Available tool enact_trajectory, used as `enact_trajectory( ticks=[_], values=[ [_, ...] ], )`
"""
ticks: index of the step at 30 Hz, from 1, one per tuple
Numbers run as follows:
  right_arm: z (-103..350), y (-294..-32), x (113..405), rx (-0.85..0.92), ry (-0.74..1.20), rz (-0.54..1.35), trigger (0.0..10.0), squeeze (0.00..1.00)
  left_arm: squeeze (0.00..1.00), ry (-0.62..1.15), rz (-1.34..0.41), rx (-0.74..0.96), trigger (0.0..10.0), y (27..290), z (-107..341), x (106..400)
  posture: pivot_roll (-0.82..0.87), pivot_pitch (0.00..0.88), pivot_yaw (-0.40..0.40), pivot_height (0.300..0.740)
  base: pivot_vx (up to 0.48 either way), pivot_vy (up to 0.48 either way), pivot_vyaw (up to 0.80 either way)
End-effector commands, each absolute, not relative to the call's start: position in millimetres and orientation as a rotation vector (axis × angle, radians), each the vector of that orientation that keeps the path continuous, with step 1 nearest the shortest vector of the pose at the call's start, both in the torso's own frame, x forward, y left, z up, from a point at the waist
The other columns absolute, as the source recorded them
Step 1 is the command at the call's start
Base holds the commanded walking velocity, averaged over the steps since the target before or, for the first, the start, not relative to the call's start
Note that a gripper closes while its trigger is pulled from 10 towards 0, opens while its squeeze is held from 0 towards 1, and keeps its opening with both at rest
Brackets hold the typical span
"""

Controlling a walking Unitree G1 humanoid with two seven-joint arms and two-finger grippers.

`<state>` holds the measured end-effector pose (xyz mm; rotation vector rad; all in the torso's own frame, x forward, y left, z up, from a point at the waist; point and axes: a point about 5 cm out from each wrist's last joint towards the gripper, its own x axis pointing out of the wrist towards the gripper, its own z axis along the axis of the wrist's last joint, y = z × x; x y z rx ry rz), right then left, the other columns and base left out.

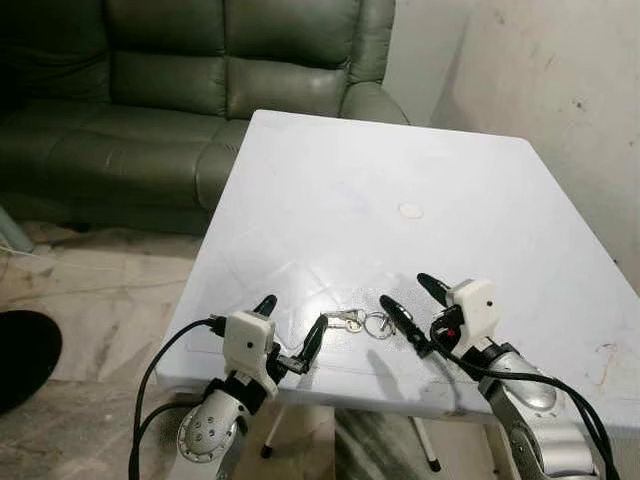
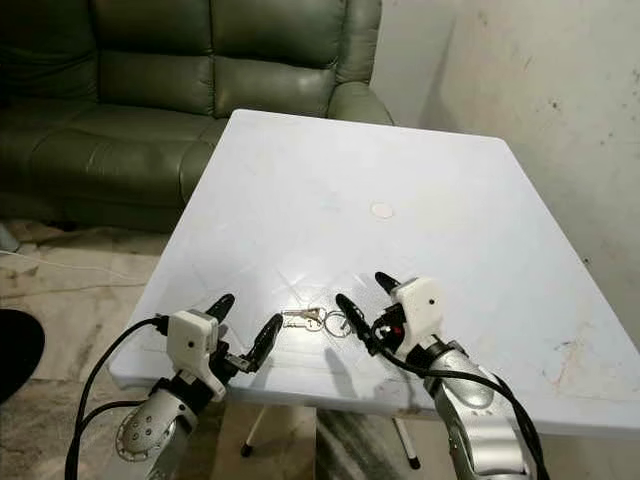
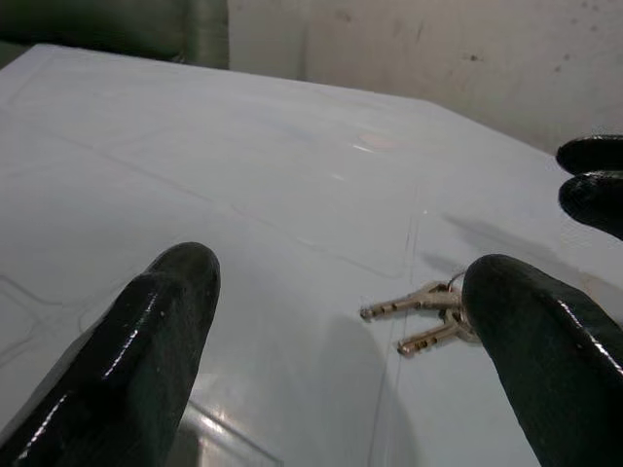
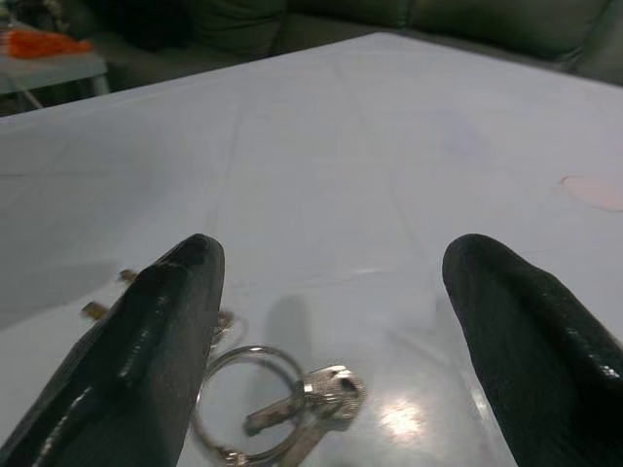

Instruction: Hang keys on a hook

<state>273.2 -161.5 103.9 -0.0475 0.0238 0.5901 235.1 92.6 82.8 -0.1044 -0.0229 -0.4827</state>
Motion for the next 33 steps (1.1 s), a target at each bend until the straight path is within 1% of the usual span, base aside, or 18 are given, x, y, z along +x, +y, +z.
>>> enact_trajectory(
  ticks=[1,9,17,20,22,24,25,29,33],
  values=[
    [99.1,-158.8,272.2,-0.053,0.056,0.612,10.0,0.0,0.0,-0.031,-0.502,-0.1,10.0,87.4,86.4,233.1,0.03,0.101,-0.106,0.74,0.0,0.0,0.0],
    [96.9,-148.3,278.5,-0.093,0.088,0.628,10.0,0.0,0.0,-0.035,-0.496,-0.104,10.0,86.5,87.7,233.8,0.05,0.09,-0.119,0.74,0.0,0.0,0.0],
    [100.5,-146.6,285.8,-0.142,0.112,0.613,10.0,0.0,0.0,-0.037,-0.487,-0.105,10.0,87.2,87.5,234.4,0.05,0.083,-0.123,0.74,0.0,0.0,0.0],
    [101.9,-148.5,286.8,-0.188,0.115,0.613,10.0,0.0,0.0,-0.039,-0.486,-0.108,10.0,87.5,88.1,234.3,0.05,0.081,-0.123,0.74,0.0,0.0,0.0],
    [102.9,-154.3,287.9,-0.245,0.124,0.61,10.0,0.0,0.0,-0.039,-0.484,-0.108,10.0,87.7,88.2,234.0,0.05,0.08,-0.124,0.74,0.0,0.0,0.0],
    [101.7,-157.4,288.9,-0.263,0.151,0.609,10.0,0.0,0.0,-0.041,-0.484,-0.112,10.0,87.5,88.6,233.9,0.05,0.08,-0.123,0.74,0.0,0.0,0.0],
    [106.9,-163.3,288.6,-0.285,0.144,0.669,10.0,0.0,0.0,-0.042,-0.485,-0.11,10.0,87.1,88.8,233.8,0.05,0.081,-0.123,0.74,0.0,0.0,0.0],
    [109.6,-166.9,288.5,-0.29,0.154,0.69,10.0,0.0,0.0,-0.042,-0.486,-0.109,10.0,86.7,88.8,233.8,0.05,0.082,-0.123,0.74,0.0,0.0,0.0],
    [112.1,-172.3,286.3,-0.327,0.201,0.755,10.0,0.0,0.0,-0.045,-0.483,-0.112,10.0,87.1,90.3,235.5,0.04,0.09,-0.124,0.74,0.0,0.0,0.0]
  ],
)
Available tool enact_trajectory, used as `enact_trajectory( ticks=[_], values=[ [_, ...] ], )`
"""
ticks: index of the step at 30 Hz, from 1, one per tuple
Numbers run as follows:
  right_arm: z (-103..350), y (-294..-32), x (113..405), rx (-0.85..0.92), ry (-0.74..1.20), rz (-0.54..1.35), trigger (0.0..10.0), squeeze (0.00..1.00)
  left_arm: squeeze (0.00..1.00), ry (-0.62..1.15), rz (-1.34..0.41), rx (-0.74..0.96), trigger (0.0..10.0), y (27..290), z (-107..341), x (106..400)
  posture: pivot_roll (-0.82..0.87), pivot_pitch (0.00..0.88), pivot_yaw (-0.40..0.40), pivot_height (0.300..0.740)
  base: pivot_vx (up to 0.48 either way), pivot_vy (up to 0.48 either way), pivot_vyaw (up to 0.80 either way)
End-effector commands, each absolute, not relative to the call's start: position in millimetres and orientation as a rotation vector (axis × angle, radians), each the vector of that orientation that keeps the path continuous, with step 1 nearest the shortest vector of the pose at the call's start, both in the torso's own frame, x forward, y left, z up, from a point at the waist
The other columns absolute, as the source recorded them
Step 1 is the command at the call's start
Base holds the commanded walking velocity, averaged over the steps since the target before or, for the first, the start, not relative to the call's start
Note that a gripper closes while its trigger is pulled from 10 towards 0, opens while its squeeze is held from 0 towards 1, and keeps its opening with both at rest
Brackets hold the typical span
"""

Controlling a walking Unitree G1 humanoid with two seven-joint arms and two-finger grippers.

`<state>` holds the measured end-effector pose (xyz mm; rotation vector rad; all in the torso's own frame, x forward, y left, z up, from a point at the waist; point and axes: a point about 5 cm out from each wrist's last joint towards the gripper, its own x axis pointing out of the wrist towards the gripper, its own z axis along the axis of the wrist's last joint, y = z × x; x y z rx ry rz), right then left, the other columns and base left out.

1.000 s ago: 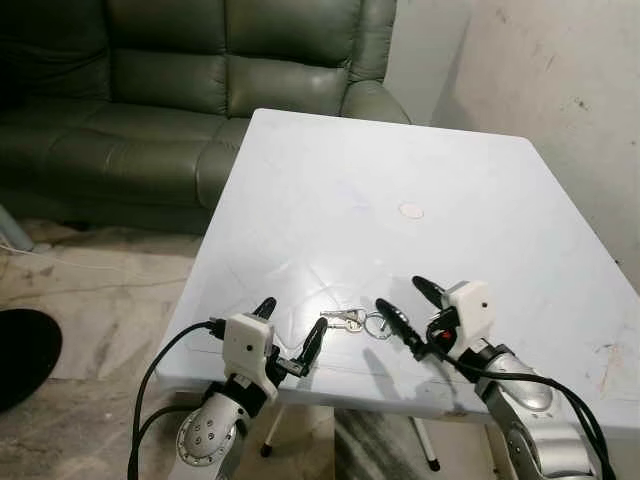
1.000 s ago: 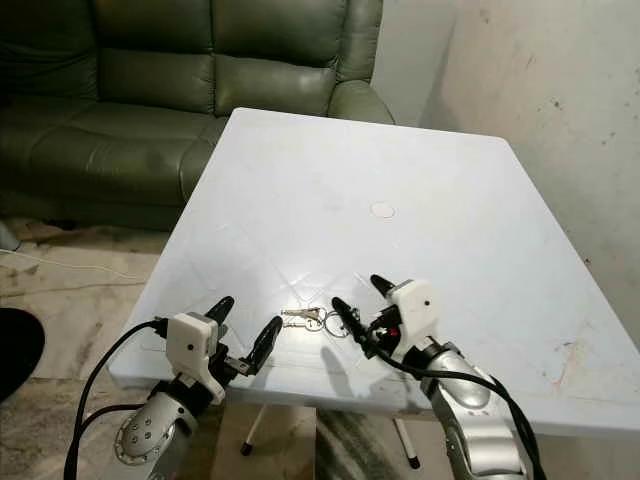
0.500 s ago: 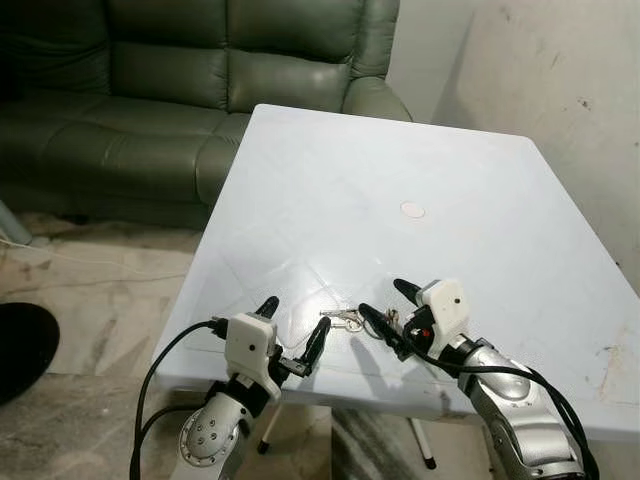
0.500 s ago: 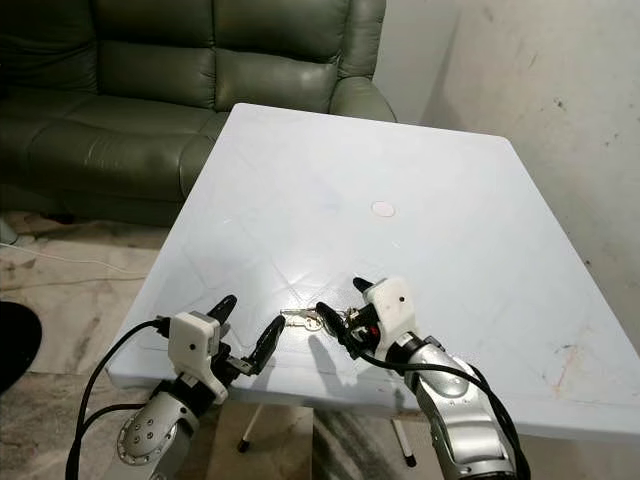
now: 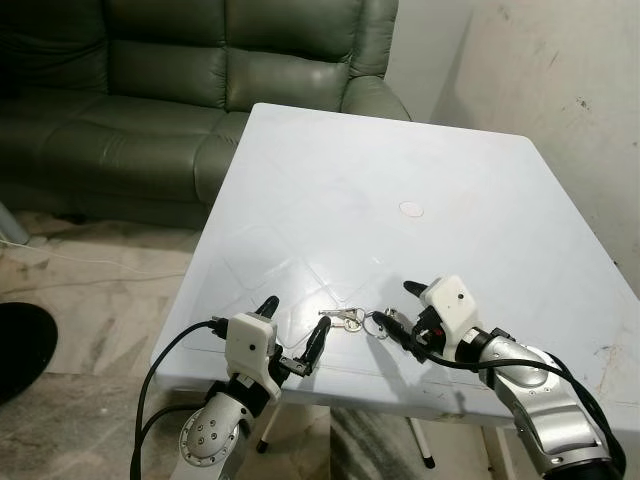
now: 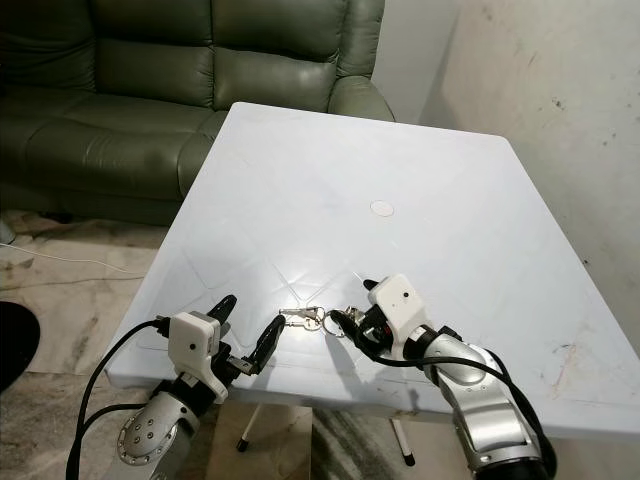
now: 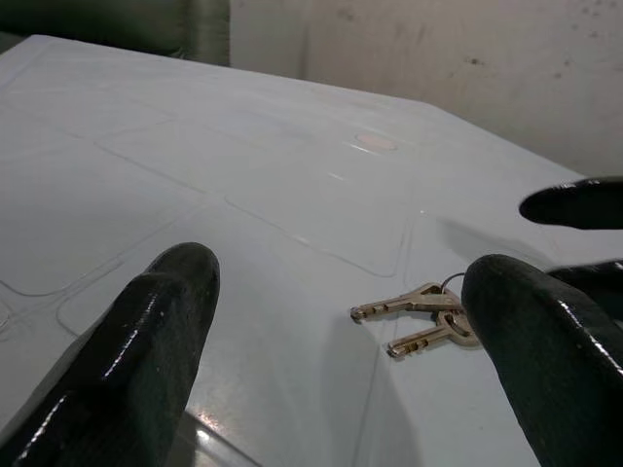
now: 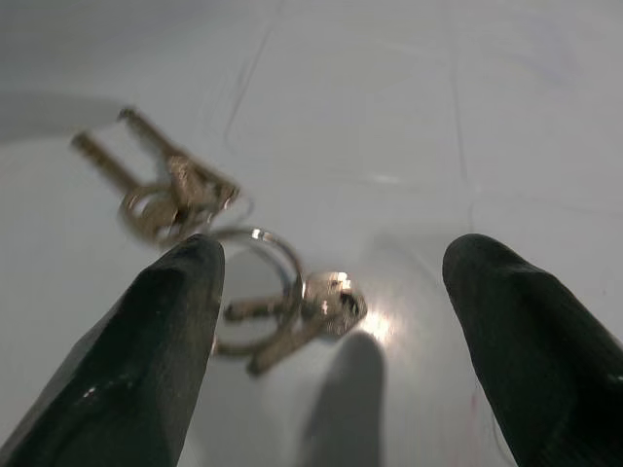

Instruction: Hang keys on a hook

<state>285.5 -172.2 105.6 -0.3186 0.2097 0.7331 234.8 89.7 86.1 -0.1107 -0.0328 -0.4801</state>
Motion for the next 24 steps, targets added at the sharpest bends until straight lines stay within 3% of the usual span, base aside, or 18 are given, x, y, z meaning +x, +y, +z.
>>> enact_trajectory(
  ticks=[1,24],
  values=[
    [112.9,-172.5,284.3,-0.336,0.209,0.79,10.0,0.0,0.0,-0.046,-0.482,-0.111,10.0,87.2,90.6,235.8,0.04,0.09,-0.124,0.74,0.0,0.0,0.0],
    [107.4,-143.0,280.5,-0.171,0.272,0.884,10.0,0.0,0.0,-0.051,-0.466,-0.114,10.0,86.7,92.4,237.7,0.05,0.103,-0.129,0.74,0.0,0.0,0.0]
  ],
)
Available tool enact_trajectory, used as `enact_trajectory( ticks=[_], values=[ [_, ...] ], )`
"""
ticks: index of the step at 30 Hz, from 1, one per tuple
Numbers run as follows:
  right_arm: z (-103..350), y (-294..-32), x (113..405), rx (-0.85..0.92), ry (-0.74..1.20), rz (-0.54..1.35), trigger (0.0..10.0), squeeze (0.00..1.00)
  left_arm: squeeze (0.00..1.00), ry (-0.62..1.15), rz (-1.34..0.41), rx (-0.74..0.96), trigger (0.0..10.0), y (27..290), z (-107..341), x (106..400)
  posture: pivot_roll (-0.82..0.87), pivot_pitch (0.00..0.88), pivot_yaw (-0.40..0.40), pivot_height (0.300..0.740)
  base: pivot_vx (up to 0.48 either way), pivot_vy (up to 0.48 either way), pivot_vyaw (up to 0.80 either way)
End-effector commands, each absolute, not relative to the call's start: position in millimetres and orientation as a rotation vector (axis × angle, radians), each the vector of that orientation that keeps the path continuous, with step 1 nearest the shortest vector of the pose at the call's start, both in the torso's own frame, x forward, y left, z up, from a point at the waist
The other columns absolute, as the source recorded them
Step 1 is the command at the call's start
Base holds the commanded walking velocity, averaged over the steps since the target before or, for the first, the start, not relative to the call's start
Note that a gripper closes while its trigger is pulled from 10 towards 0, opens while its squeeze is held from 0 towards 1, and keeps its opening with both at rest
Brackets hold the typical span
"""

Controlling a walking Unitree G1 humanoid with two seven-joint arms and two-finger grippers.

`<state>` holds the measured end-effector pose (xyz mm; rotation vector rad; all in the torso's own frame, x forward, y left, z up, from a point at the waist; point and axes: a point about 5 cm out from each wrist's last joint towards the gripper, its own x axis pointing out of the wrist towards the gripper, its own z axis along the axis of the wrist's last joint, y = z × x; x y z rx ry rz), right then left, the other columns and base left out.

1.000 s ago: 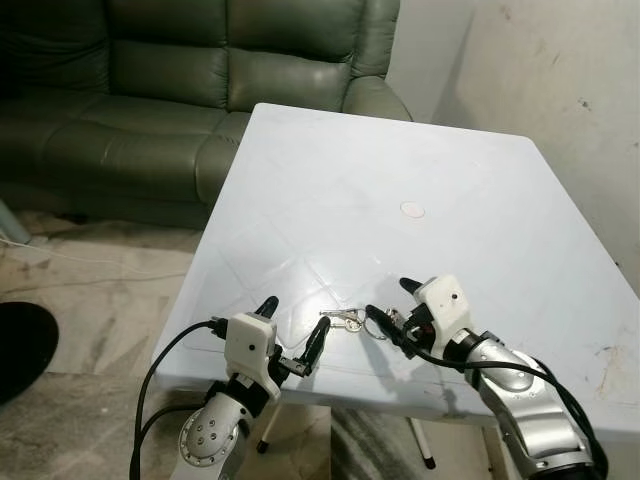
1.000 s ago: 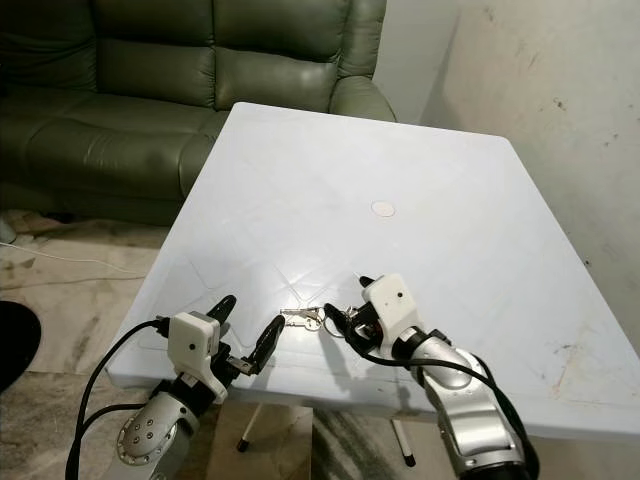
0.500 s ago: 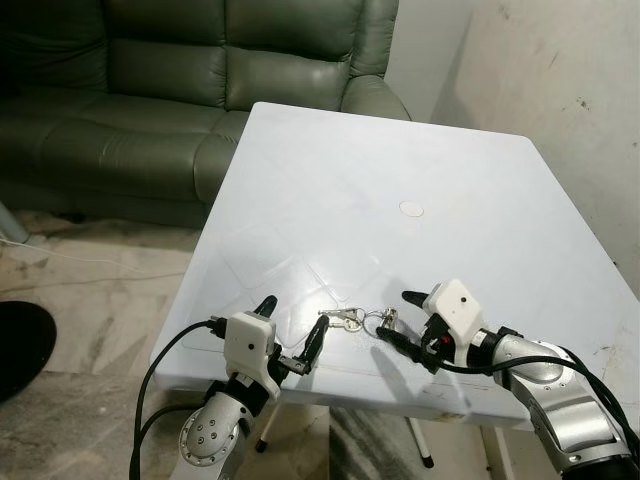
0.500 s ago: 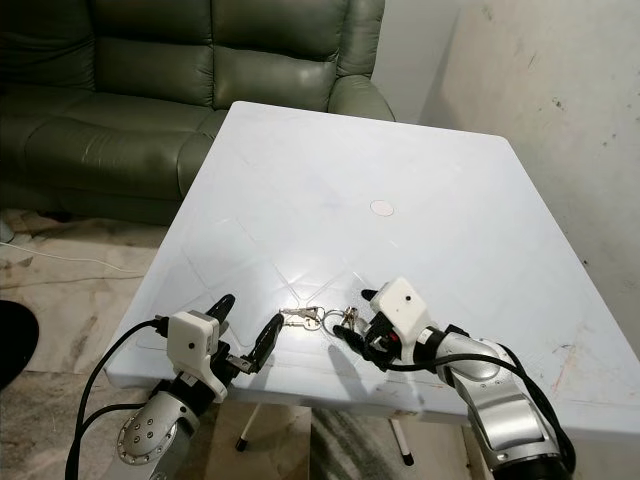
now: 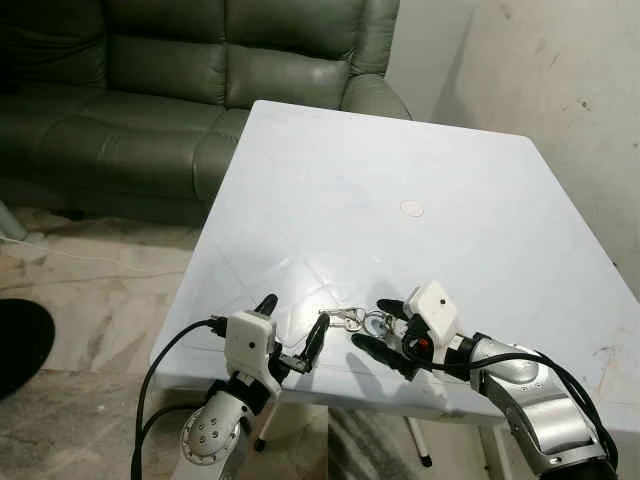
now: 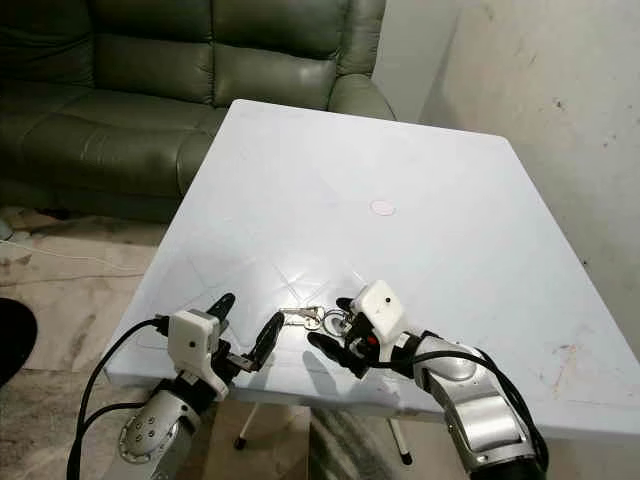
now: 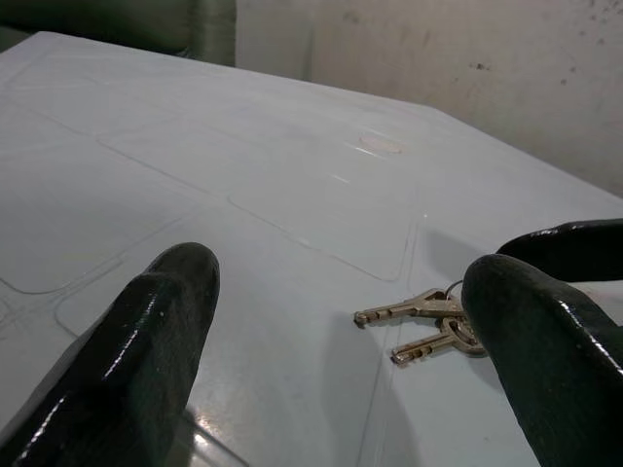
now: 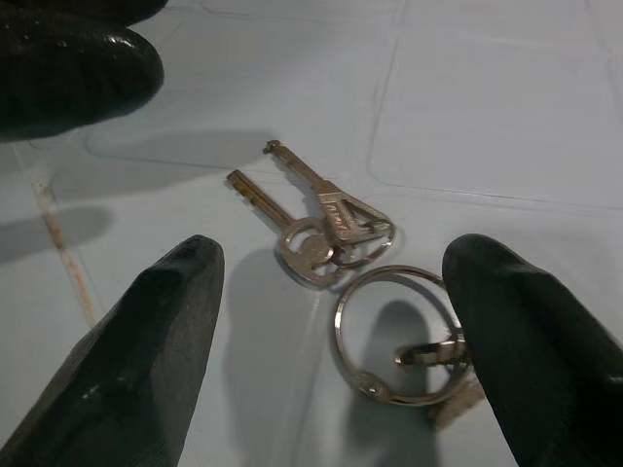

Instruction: Hang keys on a hook

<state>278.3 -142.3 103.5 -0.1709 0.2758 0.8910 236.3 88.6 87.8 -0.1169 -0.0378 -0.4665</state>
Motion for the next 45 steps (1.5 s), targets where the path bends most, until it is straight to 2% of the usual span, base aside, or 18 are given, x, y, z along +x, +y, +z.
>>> enact_trajectory(
  ticks=[1,7,15,16,17,18,19,21,45],
  values=[
    [108.1,-142.7,281.5,-0.167,0.27,0.876,10.0,0.0,0.0,-0.052,-0.466,-0.115,10.0,86.6,92.4,237.7,0.05,0.104,-0.13,0.74,0.0,0.0,0.0],
    [108.6,-146.9,293.9,-0.127,0.299,0.773,10.0,0.0,0.0,-0.051,-0.463,-0.126,10.0,84.6,92.4,237.5,0.04,0.107,-0.137,0.74,0.0,0.0,0.0],
    [102.6,-157.4,294.5,-0.157,0.365,0.753,10.0,0.0,0.0,-0.052,-0.46,-0.127,10.0,84.3,92.1,236.5,0.04,0.107,-0.14,0.74,0.0,0.0,0.0],
    [101.9,-158.7,293.6,-0.152,0.372,0.757,9.5,0.0,0.0,-0.052,-0.459,-0.128,10.0,84.4,92.1,236.6,0.04,0.107,-0.141,0.74,0.0,0.0,0.0],
    [101.0,-160.3,292.7,-0.158,0.381,0.76,9.5,0.0,0.0,-0.052,-0.459,-0.127,10.0,84.4,92.2,236.6,0.04,0.107,-0.141,0.74,0.0,0.0,0.0],
    [100.0,-162.1,292.1,-0.166,0.389,0.758,8.9,0.0,0.0,-0.052,-0.459,-0.128,10.0,84.4,92.2,236.5,0.04,0.107,-0.141,0.74,0.0,0.0,0.0],
    [99.3,-163.4,291.3,-0.162,0.392,0.764,7.9,0.0,0.0,-0.052,-0.459,-0.128,10.0,84.3,92.2,236.5,0.04,0.107,-0.141,0.74,0.0,0.0,0.0],
    [98.9,-165.9,288.9,-0.171,0.391,0.777,0.0,0.0,0.0,-0.052,-0.46,-0.128,10.0,84.2,92.1,236.5,0.04,0.105,-0.14,0.74,0.0,0.0,0.0],
    [103.5,-168.9,286.9,-0.146,0.359,0.808,0.0,0.0,0.0,-0.063,-0.458,-0.12,10.0,83.1,93.3,239.8,0.04,0.089,-0.139,0.74,0.0,0.0,0.0]
  ],
)
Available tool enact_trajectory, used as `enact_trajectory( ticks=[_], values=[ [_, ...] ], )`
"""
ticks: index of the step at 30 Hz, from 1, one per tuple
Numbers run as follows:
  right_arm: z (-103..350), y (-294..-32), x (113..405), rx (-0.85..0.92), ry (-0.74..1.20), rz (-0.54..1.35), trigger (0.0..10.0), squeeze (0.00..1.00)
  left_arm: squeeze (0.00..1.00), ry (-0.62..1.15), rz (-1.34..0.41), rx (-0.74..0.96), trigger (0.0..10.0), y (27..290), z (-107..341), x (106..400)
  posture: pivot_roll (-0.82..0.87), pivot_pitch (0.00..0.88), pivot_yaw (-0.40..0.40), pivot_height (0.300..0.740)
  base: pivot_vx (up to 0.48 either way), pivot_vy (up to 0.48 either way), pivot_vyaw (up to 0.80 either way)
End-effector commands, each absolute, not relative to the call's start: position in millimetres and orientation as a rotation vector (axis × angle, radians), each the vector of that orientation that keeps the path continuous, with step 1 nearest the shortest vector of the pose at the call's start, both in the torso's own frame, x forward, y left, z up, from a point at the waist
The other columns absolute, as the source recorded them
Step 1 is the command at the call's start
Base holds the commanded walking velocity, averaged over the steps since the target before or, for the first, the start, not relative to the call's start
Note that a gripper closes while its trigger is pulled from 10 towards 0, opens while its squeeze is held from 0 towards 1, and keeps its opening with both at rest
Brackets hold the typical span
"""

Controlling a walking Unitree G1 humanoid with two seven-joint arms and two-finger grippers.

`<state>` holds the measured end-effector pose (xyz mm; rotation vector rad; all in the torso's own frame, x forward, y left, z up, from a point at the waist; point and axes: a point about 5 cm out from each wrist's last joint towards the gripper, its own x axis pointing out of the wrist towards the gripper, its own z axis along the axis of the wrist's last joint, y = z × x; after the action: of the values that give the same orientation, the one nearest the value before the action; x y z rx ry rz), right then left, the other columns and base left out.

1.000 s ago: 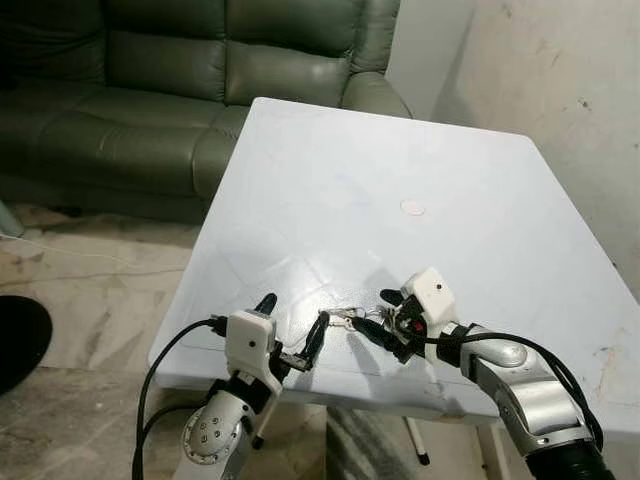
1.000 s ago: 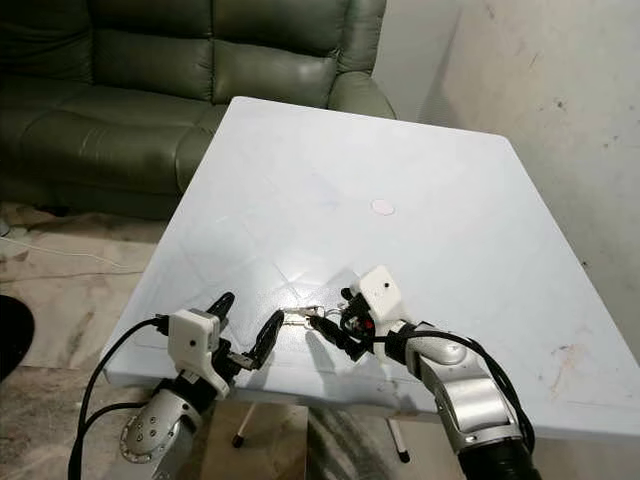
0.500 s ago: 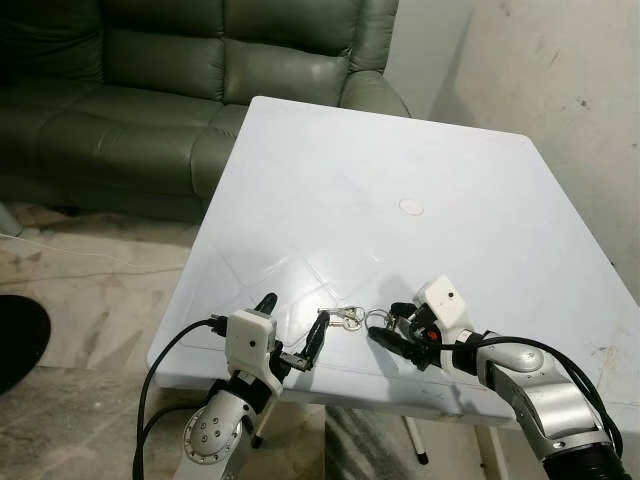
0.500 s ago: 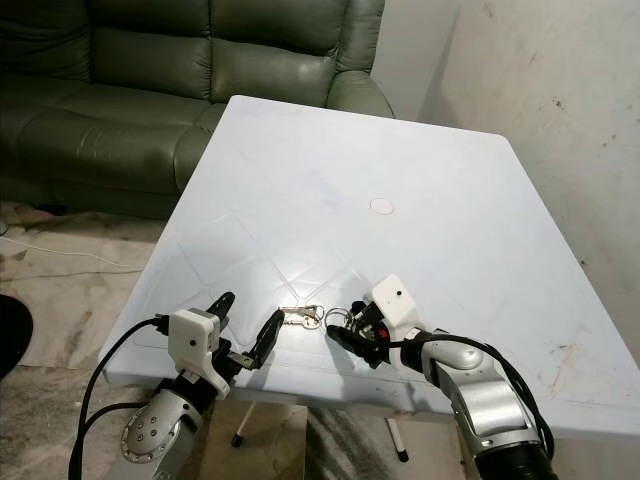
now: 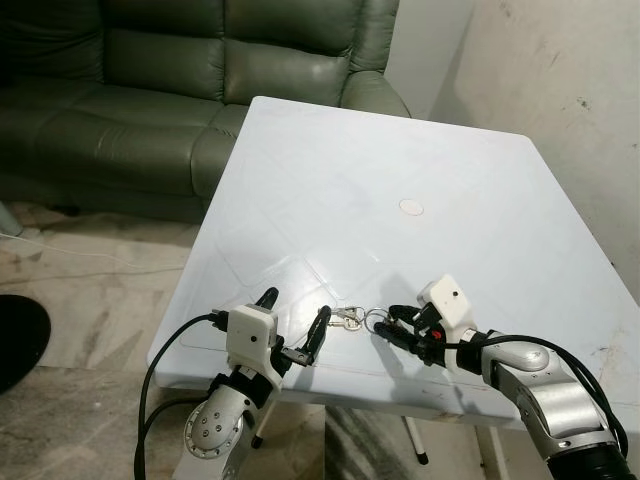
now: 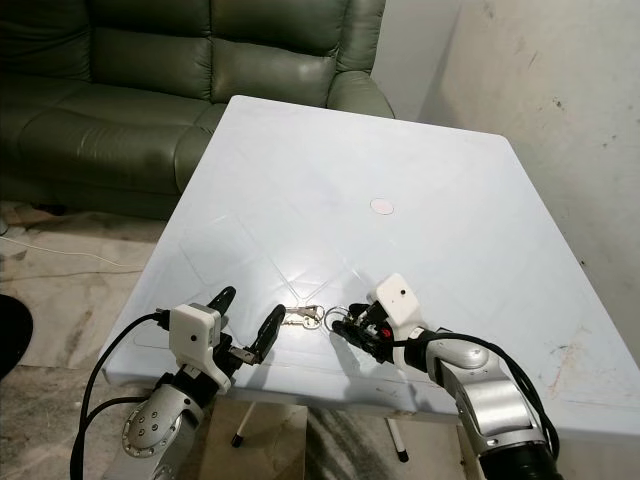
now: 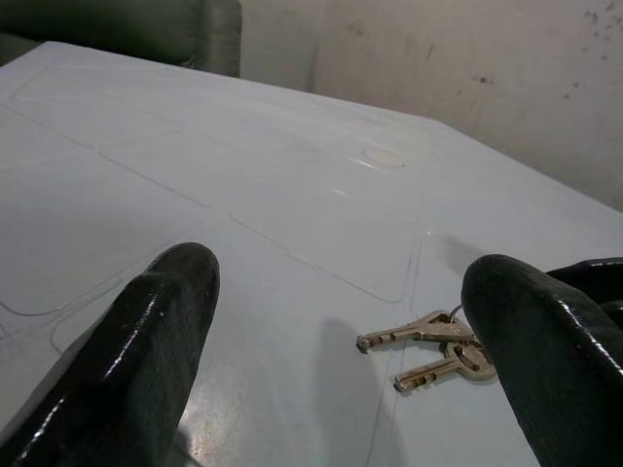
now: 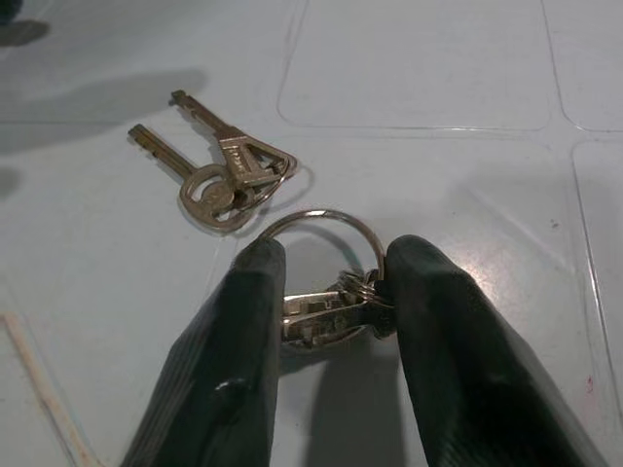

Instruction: Hang keys on a hook

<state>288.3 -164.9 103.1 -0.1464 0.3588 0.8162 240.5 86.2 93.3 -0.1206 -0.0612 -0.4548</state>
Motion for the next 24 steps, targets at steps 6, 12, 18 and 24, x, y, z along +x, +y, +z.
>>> enact_trajectory(
  ticks=[6,12,18,24],
  values=[
    [103.8,-170.7,286.9,-0.151,0.358,0.802,0.0,0.0,0.0,-0.062,-0.456,-0.121,10.0,83.6,93.4,239.6,0.04,0.097,-0.14,0.74,0.0,0.0,0.0],
    [103.5,-170.5,285.9,-0.145,0.358,0.807,0.0,0.0,0.0,-0.066,-0.455,-0.122,10.0,84.9,95.0,240.4,0.04,0.1,-0.137,0.74,0.0,0.0,0.0],
    [103.0,-170.3,285.8,-0.147,0.353,0.798,0.0,0.0,0.0,-0.064,-0.454,-0.122,10.0,85.8,94.8,240.1,0.04,0.103,-0.135,0.74,0.0,0.0,0.0],
    [107.2,-170.0,287.1,-0.175,0.302,0.811,10.0,1.0,0.0,-0.065,-0.453,-0.122,10.0,85.6,94.7,240.3,0.04,0.103,-0.135,0.74,0.0,0.0,0.0]
  ],
)
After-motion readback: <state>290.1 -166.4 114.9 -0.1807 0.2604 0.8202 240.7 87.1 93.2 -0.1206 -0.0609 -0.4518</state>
